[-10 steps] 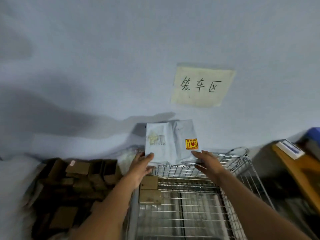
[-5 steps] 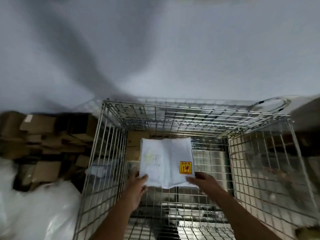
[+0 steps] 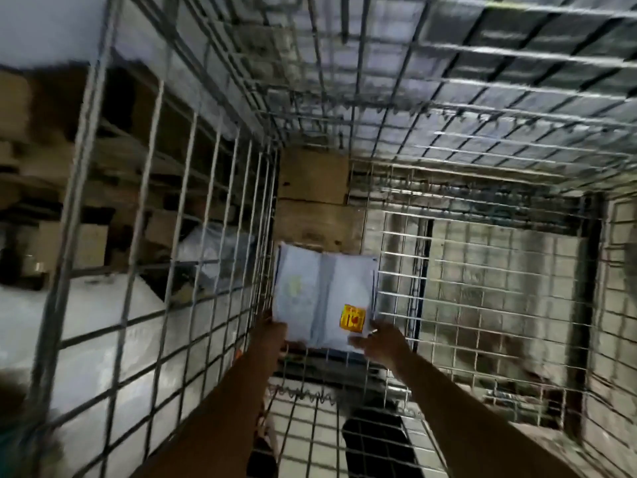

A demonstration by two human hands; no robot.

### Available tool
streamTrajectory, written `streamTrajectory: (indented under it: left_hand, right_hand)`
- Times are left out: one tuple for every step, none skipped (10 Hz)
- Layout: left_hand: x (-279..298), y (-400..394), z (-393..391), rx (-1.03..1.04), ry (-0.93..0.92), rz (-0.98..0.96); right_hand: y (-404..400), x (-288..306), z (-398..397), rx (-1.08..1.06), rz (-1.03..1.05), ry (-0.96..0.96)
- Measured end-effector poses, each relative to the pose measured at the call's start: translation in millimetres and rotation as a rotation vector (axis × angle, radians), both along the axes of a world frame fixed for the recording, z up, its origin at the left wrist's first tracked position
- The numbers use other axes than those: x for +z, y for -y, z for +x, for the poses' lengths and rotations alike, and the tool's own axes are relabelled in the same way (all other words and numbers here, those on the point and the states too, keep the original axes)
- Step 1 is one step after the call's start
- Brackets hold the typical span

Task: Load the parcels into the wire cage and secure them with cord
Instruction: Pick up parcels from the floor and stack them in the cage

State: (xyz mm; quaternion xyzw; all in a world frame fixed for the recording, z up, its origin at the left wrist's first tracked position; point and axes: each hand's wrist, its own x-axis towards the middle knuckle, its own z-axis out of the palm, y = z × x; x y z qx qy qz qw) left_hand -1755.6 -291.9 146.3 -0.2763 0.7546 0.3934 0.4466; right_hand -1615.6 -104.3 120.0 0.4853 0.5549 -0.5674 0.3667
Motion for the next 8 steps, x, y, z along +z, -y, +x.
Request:
streamTrajectory:
  left_hand:
    - [-11.3, 5.2, 11.1, 0.017, -0.045, -0.067]
    - [-22.1, -5.4, 25.1, -0.112, -0.217, -0.124]
    - [-20.6, -7.1, 39.1, -0.257, -0.289, -0.257]
    - [-15.6, -2.2, 54.5, -0.305, -0.286, -0.268]
    - [8.5, -4.3, 57.7, -0.372, -0.151, -0.226]
    - [56.4, -21.0, 46.5, -0.517, -0.231, -0.153]
    - [134.6, -57.8, -0.3, -0.730, -0.488, -0.109]
    - [240.4, -93.9, -66.5, -0.954, -0.802, -0.106]
  right_hand:
    - [13.6, -18.4, -5.2, -0.009, -0.010, 0.058]
    - [23.7, -28.2, -16.6, -0.050, 0.011, 0.063]
    - [34.7, -29.1, -28.2, -0.121, -0.018, -0.002]
    - [44.2, -20.0, -35.4, -0.250, -0.015, -0.024]
    - [46.5, 8.8, -42.6, -0.248, 0.018, 0.027]
    - [24.6, 67.3, -53.7, -0.174, 0.108, 0.078]
    - [-19.7, 151.0, -83.5, -0.081, 0.217, -0.062]
    - [-57.2, 259.4, -127.7, 0.131, 0.439, -0.202]
